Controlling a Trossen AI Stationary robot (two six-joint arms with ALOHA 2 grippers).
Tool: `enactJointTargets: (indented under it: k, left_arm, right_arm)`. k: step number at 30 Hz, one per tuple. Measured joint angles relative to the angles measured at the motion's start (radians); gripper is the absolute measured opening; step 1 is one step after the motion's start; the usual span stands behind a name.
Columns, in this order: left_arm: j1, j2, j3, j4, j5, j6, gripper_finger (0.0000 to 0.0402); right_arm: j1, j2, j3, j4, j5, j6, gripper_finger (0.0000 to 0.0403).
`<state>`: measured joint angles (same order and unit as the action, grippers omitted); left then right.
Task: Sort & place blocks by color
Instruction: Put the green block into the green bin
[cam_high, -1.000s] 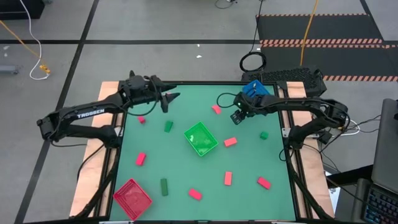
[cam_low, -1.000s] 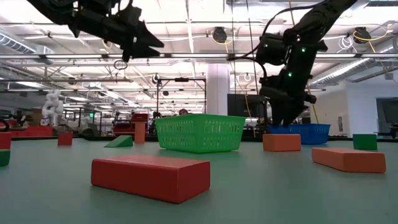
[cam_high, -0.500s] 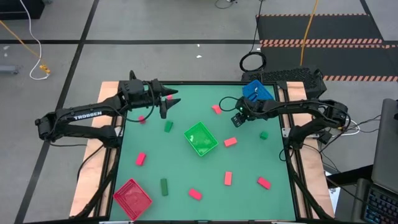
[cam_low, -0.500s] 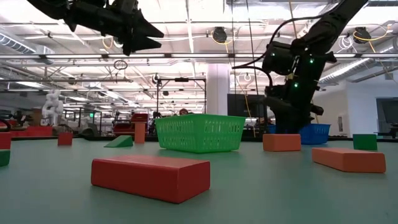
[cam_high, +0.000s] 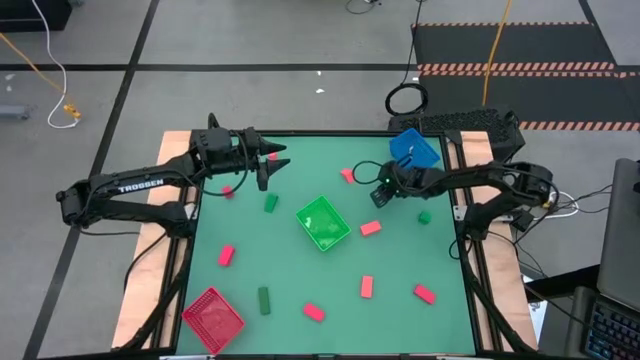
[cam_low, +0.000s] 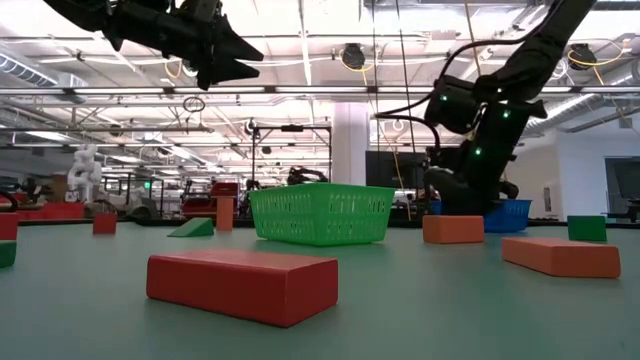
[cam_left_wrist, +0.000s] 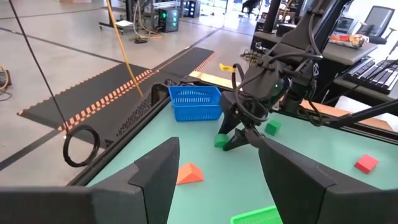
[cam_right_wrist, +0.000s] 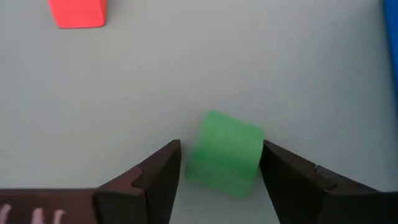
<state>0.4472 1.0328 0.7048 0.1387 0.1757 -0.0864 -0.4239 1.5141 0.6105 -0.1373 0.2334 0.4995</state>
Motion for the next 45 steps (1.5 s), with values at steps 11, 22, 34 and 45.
enactJointTargets:
  k: [11,22,34,45]
  left_arm:
    - [0.0,0.0,0.0,-0.021,0.0,0.004,0.0225]
    - [0.0,0.0,0.0,-0.044,-0.011,0.004,0.0225]
    - [0.0,0.001,0.0,-0.047,-0.03,-0.012,0.0225]
    - [-0.002,0.001,-0.001,-0.083,-0.03,-0.047,0.0225]
  right_arm:
    - [0.048,-0.093,-0.004,0.021,0.027,-0.117,0.0125]
    - [0.197,-0.249,-0.003,0.377,-0.074,-0.197,0.0132]
    - [0.403,-0.098,0.005,0.717,-0.131,-0.2,0.0127]
    - [0.459,0.14,0.119,0.733,-0.127,-0.262,0.0128]
